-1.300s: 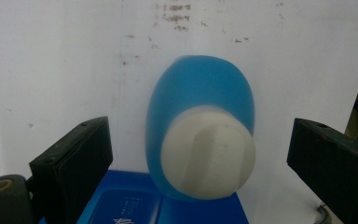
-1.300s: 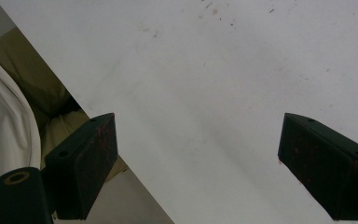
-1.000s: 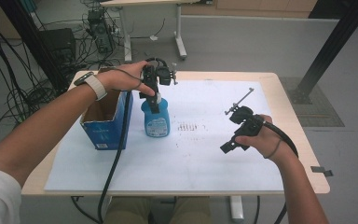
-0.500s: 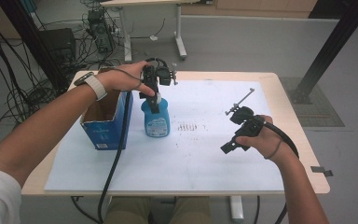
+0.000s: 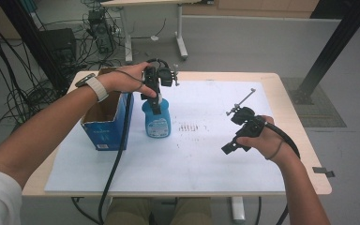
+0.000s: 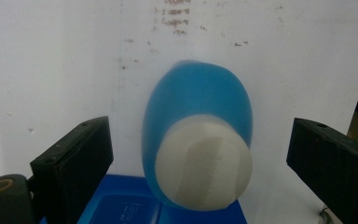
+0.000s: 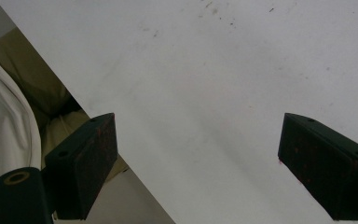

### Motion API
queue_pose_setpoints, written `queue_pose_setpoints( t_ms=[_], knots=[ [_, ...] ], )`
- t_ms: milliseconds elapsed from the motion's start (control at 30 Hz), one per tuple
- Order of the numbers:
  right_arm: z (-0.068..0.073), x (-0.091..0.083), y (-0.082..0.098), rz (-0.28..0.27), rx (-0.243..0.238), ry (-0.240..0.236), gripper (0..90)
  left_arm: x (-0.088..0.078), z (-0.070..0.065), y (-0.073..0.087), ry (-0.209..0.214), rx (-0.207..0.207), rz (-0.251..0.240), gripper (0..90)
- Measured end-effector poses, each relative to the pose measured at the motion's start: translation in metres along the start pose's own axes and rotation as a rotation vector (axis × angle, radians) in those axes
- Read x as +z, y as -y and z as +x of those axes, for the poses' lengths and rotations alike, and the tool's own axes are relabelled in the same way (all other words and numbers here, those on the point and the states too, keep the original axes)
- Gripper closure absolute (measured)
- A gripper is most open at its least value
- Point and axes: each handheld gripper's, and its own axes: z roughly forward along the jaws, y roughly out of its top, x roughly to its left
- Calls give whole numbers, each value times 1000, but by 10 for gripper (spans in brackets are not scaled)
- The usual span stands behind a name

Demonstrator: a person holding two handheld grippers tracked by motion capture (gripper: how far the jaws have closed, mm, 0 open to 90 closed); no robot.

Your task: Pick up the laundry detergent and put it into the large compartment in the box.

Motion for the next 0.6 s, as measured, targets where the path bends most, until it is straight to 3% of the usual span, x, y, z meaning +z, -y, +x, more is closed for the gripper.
queue_pose_setpoints(
  t_ms=[600],
  knots=[
    [-2, 3, 4, -1, 8, -5, 117, 14, -1, -3, 0, 11, 6, 75]
  ],
)
